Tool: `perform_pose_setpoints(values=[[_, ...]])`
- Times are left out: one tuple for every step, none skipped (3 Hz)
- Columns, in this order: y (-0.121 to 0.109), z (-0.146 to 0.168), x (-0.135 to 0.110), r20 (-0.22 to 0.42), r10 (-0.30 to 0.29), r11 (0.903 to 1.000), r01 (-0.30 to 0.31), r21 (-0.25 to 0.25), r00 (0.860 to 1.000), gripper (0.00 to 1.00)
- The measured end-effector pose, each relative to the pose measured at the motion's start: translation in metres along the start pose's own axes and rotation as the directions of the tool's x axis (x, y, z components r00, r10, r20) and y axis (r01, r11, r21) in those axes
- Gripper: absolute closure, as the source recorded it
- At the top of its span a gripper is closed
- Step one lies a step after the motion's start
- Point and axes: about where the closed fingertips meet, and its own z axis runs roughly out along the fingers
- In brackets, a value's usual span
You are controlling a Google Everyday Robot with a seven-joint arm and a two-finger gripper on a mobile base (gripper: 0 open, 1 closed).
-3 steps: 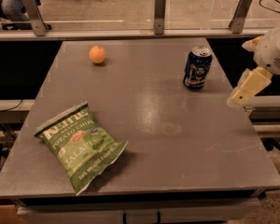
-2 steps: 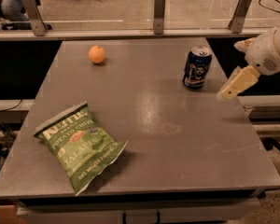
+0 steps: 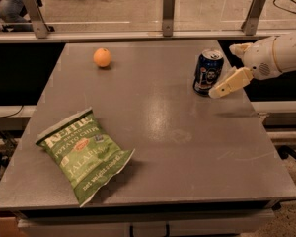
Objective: Pick pepsi can
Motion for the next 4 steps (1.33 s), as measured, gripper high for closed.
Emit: perform_pose_setpoints(values=[[0.002,0.022,-0.01,0.104,0.05,0.9979,-0.045,-0.047,0.993,0.0],[0.006,0.036,-0.017,0.184,0.092,0.9933,-0.077,-0.086,0.979,0.18],[0.009,0.038,-0.026,0.237,0.11,0.9902,-0.086,-0.111,0.965,0.41],[0.01,0.026,-0.039,0.294,0.106,0.9901,-0.074,-0.119,0.95,0.64]])
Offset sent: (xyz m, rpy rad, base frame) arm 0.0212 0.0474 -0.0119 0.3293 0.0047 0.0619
